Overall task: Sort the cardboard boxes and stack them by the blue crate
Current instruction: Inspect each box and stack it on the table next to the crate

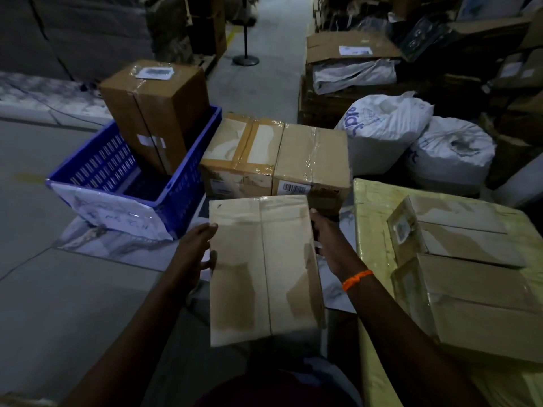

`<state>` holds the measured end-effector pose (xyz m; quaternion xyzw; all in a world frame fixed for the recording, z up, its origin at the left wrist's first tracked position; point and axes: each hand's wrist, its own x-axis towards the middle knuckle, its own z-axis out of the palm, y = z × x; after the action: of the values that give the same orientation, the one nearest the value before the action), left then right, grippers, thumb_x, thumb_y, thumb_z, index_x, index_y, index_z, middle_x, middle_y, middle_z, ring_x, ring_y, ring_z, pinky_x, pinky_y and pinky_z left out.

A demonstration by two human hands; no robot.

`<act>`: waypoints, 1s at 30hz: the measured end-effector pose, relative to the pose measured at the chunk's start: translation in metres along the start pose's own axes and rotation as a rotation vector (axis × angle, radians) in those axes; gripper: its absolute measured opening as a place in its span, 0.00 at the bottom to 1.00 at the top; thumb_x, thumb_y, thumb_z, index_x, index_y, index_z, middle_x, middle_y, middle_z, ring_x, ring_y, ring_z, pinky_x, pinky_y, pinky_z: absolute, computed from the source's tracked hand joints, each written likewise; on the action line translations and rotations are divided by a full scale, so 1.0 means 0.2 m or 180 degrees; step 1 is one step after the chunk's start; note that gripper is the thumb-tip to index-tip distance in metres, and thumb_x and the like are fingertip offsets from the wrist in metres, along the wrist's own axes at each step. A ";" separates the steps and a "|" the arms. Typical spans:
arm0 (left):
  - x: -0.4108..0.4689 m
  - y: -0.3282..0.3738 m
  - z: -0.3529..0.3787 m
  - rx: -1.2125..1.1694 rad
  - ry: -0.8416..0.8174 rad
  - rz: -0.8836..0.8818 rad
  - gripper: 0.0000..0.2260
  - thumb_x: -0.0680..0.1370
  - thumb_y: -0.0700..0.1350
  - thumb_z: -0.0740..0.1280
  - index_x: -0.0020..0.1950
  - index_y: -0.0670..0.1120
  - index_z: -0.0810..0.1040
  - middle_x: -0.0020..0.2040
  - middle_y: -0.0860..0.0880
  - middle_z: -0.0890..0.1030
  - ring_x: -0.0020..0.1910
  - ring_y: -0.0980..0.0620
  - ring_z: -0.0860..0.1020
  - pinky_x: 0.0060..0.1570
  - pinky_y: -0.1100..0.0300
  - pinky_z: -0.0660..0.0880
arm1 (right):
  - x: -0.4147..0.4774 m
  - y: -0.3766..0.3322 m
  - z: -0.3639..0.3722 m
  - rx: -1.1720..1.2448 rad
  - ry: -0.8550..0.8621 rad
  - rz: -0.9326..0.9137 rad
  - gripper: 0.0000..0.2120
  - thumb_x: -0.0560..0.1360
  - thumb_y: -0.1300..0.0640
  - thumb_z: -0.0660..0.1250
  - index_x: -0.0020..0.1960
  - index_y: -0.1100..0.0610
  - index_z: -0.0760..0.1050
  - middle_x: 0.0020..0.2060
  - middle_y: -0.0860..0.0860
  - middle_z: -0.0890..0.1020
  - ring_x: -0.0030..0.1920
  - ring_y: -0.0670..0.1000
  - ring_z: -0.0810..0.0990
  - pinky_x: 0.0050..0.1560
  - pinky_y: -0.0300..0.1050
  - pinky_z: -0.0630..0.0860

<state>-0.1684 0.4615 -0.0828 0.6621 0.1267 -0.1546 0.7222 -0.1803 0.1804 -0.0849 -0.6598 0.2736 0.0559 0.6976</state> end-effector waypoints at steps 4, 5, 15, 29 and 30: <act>-0.05 0.11 0.06 -0.0353 0.0318 0.0230 0.07 0.82 0.54 0.66 0.57 0.54 0.76 0.58 0.54 0.79 0.60 0.54 0.76 0.57 0.46 0.74 | -0.13 -0.09 -0.05 0.0205 0.0204 -0.0494 0.17 0.84 0.46 0.62 0.65 0.55 0.80 0.55 0.55 0.87 0.55 0.54 0.85 0.47 0.45 0.78; -0.06 0.15 0.07 -0.0429 0.0311 0.0310 0.11 0.81 0.57 0.66 0.59 0.53 0.76 0.60 0.53 0.80 0.61 0.54 0.77 0.58 0.44 0.74 | -0.15 -0.12 -0.06 0.0239 0.0292 -0.0664 0.16 0.84 0.47 0.63 0.64 0.56 0.79 0.54 0.55 0.87 0.55 0.56 0.85 0.49 0.47 0.79; -0.13 0.14 0.20 -0.0347 0.0225 0.0448 0.20 0.74 0.65 0.65 0.57 0.52 0.76 0.59 0.53 0.79 0.62 0.53 0.76 0.60 0.48 0.75 | -0.29 -0.05 -0.14 0.0041 0.0878 -0.0989 0.13 0.73 0.31 0.70 0.43 0.40 0.81 0.46 0.54 0.85 0.53 0.58 0.84 0.63 0.70 0.76; -0.03 0.19 0.24 0.3528 -0.0263 0.2751 0.23 0.83 0.53 0.54 0.78 0.50 0.68 0.79 0.48 0.66 0.79 0.47 0.62 0.76 0.34 0.57 | -0.25 -0.12 0.04 -0.3279 0.1143 -0.2599 0.29 0.81 0.40 0.61 0.73 0.58 0.73 0.74 0.58 0.73 0.76 0.60 0.67 0.75 0.58 0.66; -0.02 0.22 0.27 0.4027 -0.0399 0.2676 0.27 0.82 0.57 0.48 0.79 0.51 0.66 0.81 0.48 0.63 0.81 0.46 0.58 0.77 0.33 0.51 | -0.22 -0.14 0.06 -0.3583 0.0881 -0.2483 0.32 0.81 0.37 0.55 0.75 0.58 0.71 0.76 0.58 0.71 0.78 0.60 0.65 0.75 0.63 0.65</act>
<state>-0.1555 0.4114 -0.0367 0.9324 -0.2901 0.0529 0.2091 -0.2010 0.1996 -0.0403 -0.9721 0.0325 -0.1500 0.1775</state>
